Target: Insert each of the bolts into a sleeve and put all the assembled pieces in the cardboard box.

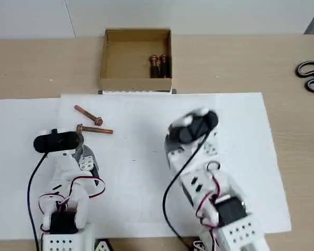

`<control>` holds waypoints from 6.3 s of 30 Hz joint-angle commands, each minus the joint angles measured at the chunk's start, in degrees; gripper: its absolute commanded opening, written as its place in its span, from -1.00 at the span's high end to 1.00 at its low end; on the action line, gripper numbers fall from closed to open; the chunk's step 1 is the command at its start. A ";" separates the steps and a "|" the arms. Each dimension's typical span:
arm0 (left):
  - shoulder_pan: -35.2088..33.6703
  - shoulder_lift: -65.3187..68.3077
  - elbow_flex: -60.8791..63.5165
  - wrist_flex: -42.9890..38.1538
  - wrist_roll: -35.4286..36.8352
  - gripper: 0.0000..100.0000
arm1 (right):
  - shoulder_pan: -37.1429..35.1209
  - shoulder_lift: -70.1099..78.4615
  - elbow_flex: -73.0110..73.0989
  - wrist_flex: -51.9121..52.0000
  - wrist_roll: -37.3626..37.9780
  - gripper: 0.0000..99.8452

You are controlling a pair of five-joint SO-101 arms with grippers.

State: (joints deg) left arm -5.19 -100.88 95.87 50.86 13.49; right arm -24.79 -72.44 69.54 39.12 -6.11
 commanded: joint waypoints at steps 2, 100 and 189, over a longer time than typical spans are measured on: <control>-0.35 -0.53 -0.22 -1.58 0.09 0.99 | 3.82 15.52 -16.53 -5.14 -3.34 1.00; -0.53 -0.53 -0.22 -1.41 0.09 0.99 | 0.31 85.85 -118.42 59.03 -12.13 0.69; -0.70 -0.53 -0.22 -1.32 0.09 0.99 | 5.32 80.75 -51.52 19.47 -24.62 0.91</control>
State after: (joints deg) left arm -5.71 -100.88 95.87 50.77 13.49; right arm -18.90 8.35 17.85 59.16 -30.20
